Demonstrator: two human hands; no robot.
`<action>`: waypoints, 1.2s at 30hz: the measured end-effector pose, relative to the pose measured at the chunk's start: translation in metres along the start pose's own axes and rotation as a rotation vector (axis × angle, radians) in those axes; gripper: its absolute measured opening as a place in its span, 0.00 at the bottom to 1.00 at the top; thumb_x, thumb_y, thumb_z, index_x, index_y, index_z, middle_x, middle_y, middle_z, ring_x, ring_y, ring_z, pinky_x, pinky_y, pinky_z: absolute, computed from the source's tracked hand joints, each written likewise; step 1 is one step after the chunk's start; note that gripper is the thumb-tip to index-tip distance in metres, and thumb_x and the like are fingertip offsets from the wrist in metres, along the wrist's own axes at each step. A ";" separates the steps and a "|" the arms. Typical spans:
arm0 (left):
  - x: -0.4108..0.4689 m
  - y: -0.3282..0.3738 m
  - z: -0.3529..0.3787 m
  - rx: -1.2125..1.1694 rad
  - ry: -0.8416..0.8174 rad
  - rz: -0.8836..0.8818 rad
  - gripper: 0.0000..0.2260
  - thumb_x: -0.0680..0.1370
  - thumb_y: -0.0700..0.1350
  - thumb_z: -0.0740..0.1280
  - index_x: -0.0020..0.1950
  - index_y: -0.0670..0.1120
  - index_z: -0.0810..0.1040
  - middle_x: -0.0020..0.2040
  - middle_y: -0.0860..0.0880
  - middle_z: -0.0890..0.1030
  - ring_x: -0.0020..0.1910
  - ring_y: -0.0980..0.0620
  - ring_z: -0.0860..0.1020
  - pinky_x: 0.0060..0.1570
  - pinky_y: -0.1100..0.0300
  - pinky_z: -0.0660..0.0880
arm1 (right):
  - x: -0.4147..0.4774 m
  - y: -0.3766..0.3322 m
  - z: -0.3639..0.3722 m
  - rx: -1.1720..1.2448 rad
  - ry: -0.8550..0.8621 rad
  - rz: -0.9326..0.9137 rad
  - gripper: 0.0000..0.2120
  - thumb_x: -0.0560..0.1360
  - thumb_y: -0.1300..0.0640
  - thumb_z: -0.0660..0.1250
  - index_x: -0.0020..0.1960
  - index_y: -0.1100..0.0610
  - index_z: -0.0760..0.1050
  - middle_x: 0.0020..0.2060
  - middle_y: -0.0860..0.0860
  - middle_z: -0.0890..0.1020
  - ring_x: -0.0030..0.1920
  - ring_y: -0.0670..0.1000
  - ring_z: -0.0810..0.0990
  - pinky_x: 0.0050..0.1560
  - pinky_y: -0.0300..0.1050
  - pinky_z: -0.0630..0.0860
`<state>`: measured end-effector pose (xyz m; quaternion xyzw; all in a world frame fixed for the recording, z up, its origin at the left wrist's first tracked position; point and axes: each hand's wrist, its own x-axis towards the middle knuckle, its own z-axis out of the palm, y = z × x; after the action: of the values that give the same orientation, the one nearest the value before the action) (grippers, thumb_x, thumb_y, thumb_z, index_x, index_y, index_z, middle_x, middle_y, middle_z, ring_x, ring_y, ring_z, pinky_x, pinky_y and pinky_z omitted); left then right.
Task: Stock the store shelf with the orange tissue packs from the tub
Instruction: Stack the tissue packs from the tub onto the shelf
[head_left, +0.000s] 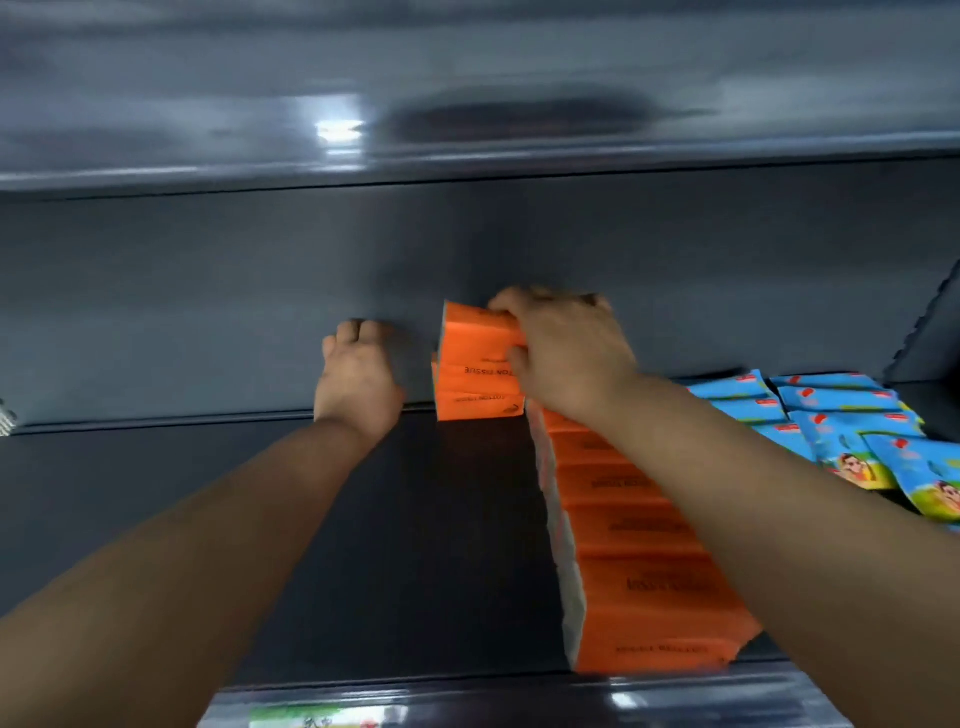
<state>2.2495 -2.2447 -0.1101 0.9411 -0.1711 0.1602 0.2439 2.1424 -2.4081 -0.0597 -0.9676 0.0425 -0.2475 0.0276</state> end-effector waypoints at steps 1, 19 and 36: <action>0.001 -0.005 -0.004 -0.001 0.005 -0.011 0.22 0.74 0.32 0.61 0.67 0.40 0.67 0.65 0.40 0.66 0.64 0.40 0.64 0.55 0.49 0.71 | 0.006 -0.008 0.008 -0.004 -0.028 -0.013 0.20 0.73 0.57 0.64 0.64 0.48 0.68 0.58 0.49 0.76 0.60 0.53 0.75 0.58 0.50 0.66; -0.008 0.011 0.026 -0.102 -0.299 0.119 0.28 0.74 0.46 0.69 0.71 0.50 0.62 0.62 0.44 0.72 0.61 0.43 0.73 0.58 0.48 0.74 | -0.007 0.017 0.038 -0.085 -0.236 0.000 0.20 0.74 0.62 0.61 0.66 0.54 0.70 0.63 0.53 0.74 0.63 0.57 0.73 0.60 0.47 0.71; -0.021 0.027 0.042 0.073 -0.219 -0.012 0.35 0.73 0.48 0.71 0.73 0.46 0.55 0.64 0.43 0.71 0.59 0.42 0.76 0.49 0.49 0.74 | -0.048 0.042 0.026 0.038 -0.311 0.065 0.16 0.82 0.51 0.53 0.66 0.53 0.70 0.64 0.51 0.74 0.64 0.54 0.72 0.64 0.52 0.69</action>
<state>2.2288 -2.2834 -0.1416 0.9622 -0.1853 0.0611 0.1901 2.1101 -2.4448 -0.1090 -0.9916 0.0644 -0.0944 0.0602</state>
